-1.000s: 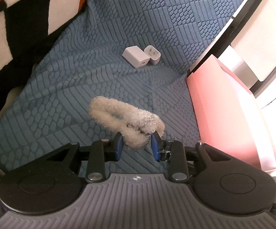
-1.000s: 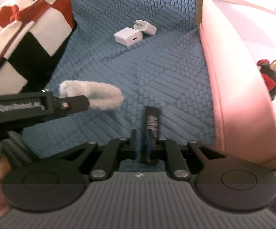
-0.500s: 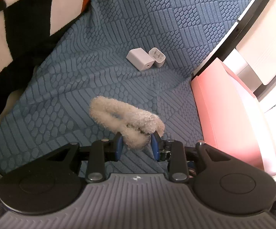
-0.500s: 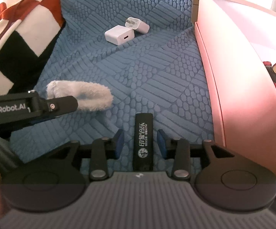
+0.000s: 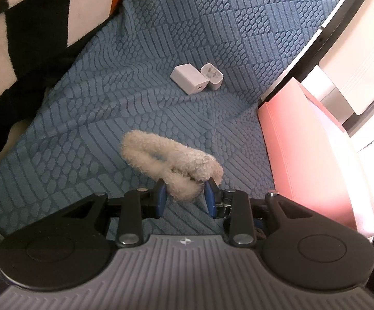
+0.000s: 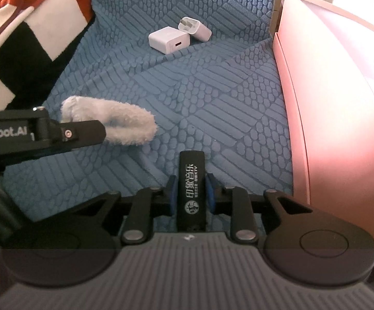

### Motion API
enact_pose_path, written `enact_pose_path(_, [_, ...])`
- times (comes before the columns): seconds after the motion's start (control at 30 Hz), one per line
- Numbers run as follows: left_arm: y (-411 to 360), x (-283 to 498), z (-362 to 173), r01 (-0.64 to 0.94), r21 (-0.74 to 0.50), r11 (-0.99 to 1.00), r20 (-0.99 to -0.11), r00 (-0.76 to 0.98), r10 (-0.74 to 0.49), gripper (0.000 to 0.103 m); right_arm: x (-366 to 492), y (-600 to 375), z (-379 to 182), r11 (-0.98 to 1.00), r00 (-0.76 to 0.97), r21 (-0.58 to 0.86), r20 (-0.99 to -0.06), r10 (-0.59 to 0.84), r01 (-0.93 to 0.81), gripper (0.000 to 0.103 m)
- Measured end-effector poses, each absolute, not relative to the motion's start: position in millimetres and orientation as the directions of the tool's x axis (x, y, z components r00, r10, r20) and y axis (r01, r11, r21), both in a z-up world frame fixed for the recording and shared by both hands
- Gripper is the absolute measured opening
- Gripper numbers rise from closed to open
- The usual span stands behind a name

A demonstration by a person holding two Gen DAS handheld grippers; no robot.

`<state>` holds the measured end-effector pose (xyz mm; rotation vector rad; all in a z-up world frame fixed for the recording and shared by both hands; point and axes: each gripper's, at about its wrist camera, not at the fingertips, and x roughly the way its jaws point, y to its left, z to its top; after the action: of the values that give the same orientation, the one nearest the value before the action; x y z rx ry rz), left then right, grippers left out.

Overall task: Organize rigid objects
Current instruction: 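Lift the USB stick and fluffy bone with both tools and carry them over the pink box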

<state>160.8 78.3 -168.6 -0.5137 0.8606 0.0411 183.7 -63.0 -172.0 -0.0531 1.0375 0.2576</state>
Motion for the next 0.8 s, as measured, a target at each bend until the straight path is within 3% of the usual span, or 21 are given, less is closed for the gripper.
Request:
enact_pose_path(0.43, [84,156,-155,-0.256,-0.414,0.874,-0.721,0.678,-0.143,0.036,174,-71,-148,0.964,0.489,0.123,-0.842,0.228,-0.237,0.026])
enact_pose_path(0.8, [74,145,-100,-0.201,-0.426,0.882,-0.697,0.694,-0.178,0.036,167,-85,-73,0.958,0.579,0.166,-0.768,0.276,-0.235,0.026])
